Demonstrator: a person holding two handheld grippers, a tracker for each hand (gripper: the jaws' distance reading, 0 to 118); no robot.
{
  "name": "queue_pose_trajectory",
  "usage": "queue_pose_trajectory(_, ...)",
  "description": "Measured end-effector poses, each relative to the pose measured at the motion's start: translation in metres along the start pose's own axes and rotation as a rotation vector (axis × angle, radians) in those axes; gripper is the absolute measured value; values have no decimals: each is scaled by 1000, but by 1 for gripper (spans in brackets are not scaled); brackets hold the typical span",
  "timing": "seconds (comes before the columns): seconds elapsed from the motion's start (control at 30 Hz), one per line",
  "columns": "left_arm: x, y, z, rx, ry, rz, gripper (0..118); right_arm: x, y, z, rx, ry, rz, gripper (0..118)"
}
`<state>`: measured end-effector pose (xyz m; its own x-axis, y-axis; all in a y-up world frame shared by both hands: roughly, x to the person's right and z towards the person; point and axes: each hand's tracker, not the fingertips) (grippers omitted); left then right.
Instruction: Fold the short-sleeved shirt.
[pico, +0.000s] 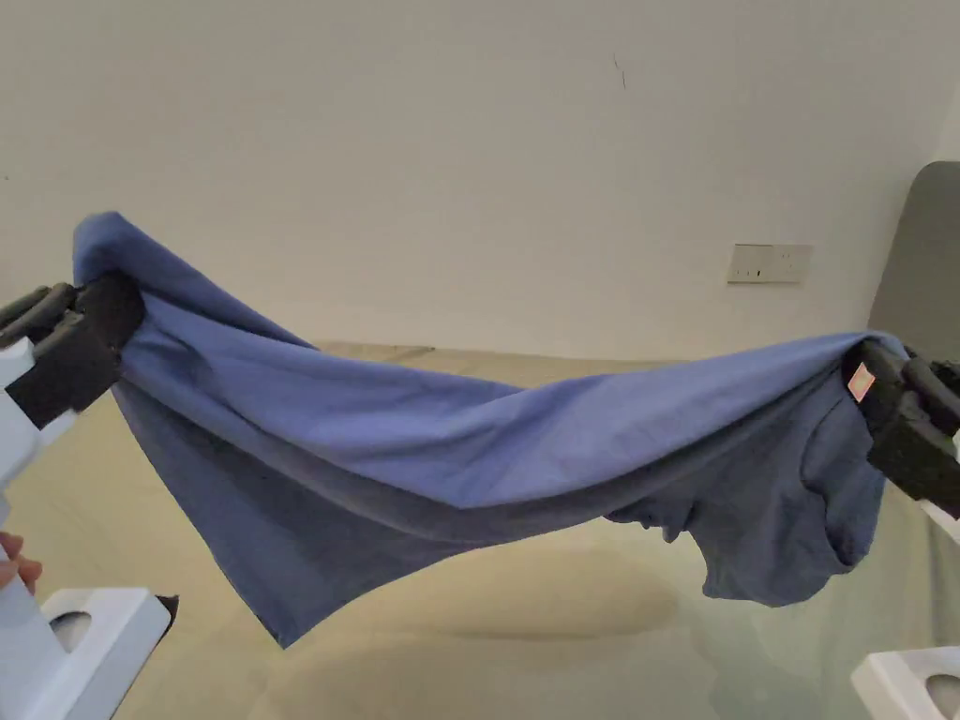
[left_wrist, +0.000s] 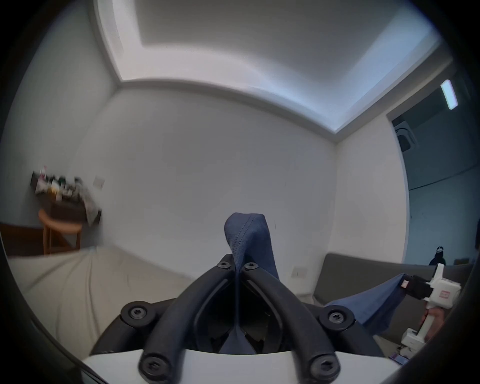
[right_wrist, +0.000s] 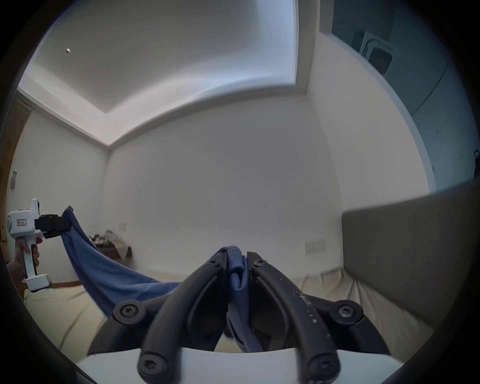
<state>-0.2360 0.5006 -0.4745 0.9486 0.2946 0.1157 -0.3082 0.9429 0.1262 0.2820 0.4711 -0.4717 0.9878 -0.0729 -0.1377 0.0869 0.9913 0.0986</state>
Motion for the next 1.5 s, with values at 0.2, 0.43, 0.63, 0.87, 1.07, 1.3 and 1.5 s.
queue_pose_trajectory(0.2,-35,-91,63,-311,75,84,1,20,-106,60,-308,-46,-54,14)
queue_pose_trajectory(0.43,-51,-119,181,-641,160,20,1,5,-148,192,-614,-42,39,15)
queue_pose_trajectory(0.63,-60,-157,252,-932,252,-31,1,-10,-174,274,-787,-57,-12,14)
queue_pose_trajectory(0.87,-82,-204,271,-1128,296,-91,1,2,-225,302,-945,-95,48,14)
queue_pose_trajectory(1.07,-73,-217,266,-1157,292,-179,7,-2,-240,297,-994,-122,77,29)
queue_pose_trajectory(1.3,-37,-127,289,-679,188,-158,118,-16,-145,308,-652,-277,43,105)
queue_pose_trajectory(1.5,19,-72,310,-164,63,-294,117,-43,-53,309,-243,-241,4,102)
